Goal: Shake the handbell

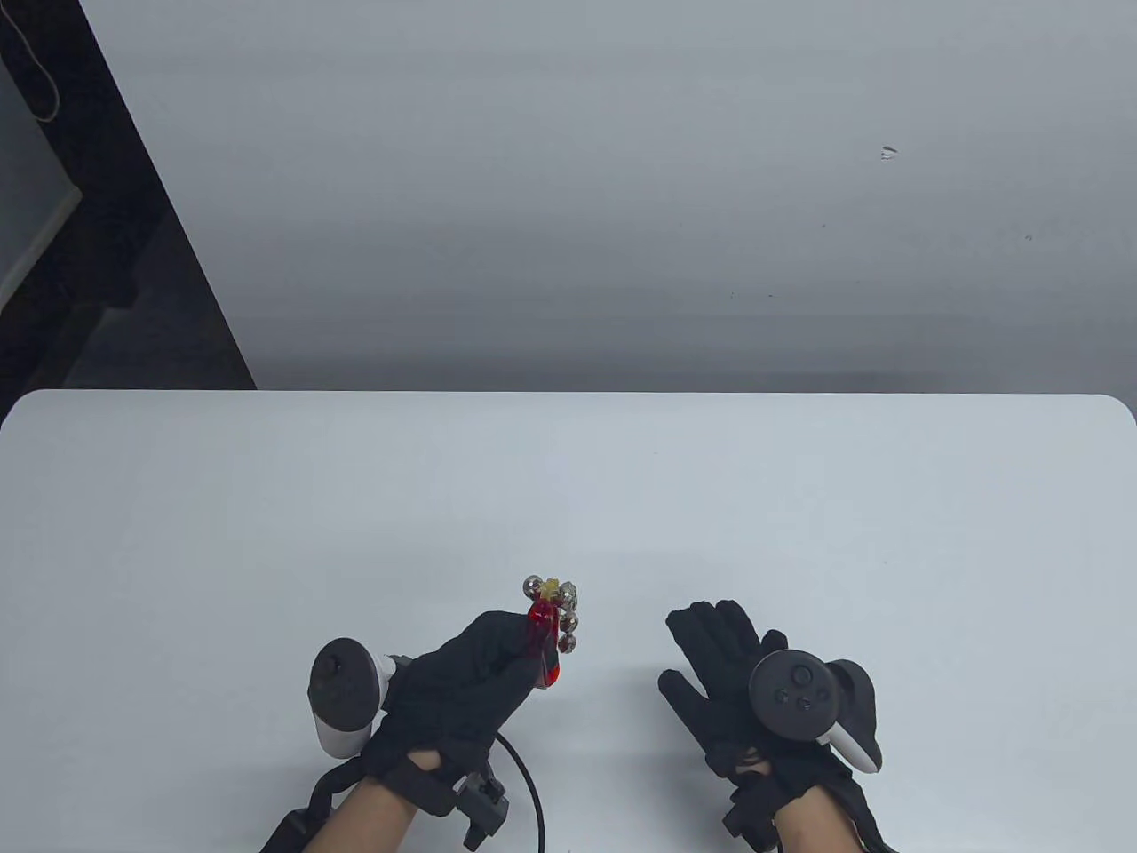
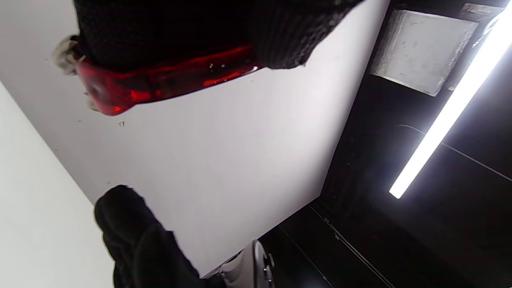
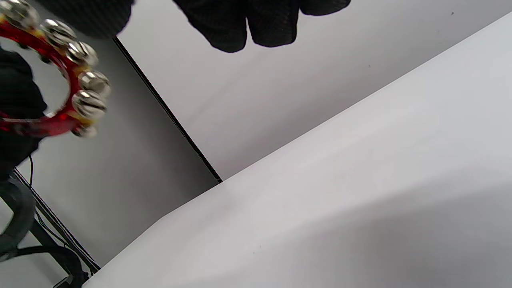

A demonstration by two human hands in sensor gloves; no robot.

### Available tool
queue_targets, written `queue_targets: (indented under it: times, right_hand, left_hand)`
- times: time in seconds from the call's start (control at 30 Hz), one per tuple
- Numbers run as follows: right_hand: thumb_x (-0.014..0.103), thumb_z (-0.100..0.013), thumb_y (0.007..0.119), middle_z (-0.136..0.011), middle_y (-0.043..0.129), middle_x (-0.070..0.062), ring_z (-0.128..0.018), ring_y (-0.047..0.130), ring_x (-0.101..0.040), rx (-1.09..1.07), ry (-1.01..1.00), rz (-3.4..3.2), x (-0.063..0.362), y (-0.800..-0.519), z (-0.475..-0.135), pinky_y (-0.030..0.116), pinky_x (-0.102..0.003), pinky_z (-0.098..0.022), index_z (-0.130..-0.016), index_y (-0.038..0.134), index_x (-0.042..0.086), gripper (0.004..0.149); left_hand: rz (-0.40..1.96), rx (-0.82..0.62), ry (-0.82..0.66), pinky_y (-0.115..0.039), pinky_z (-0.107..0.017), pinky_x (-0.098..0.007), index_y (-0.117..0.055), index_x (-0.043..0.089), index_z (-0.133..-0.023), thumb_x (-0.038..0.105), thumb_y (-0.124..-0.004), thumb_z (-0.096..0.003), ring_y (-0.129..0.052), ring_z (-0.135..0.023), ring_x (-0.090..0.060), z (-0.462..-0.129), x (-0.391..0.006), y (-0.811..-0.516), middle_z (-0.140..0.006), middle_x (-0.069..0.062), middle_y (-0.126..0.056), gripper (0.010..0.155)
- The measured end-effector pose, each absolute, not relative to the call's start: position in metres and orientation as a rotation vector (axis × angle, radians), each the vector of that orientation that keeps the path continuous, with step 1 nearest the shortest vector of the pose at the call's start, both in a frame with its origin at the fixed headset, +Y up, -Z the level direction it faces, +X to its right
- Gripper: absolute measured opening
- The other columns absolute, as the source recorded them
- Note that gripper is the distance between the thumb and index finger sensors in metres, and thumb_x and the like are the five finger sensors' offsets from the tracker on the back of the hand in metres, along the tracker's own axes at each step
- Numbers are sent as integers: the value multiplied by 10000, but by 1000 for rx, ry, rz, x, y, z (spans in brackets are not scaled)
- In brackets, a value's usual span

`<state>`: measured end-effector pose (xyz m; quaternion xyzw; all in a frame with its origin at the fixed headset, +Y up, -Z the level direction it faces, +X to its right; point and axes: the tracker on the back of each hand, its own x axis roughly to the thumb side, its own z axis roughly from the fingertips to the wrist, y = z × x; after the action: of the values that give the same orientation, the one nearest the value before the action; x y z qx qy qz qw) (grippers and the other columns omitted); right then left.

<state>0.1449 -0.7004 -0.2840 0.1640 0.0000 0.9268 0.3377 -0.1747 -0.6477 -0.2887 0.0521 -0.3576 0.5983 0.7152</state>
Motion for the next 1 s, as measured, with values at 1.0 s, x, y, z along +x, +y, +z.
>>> queue_targets:
  times: [1.0]
  right_hand:
    - [588,-513,572,-1142,403,-188,-1069,296,-469,406,23,2412,147,-704,-287,164,-715,-620,-1108,454,130,760]
  left_hand:
    - [1243,93,-780,-912,-524,-465,-843,139,-867,317,-819,-483,-1011,-674,-341,-294,-170,-654,-854,-131,-881,425]
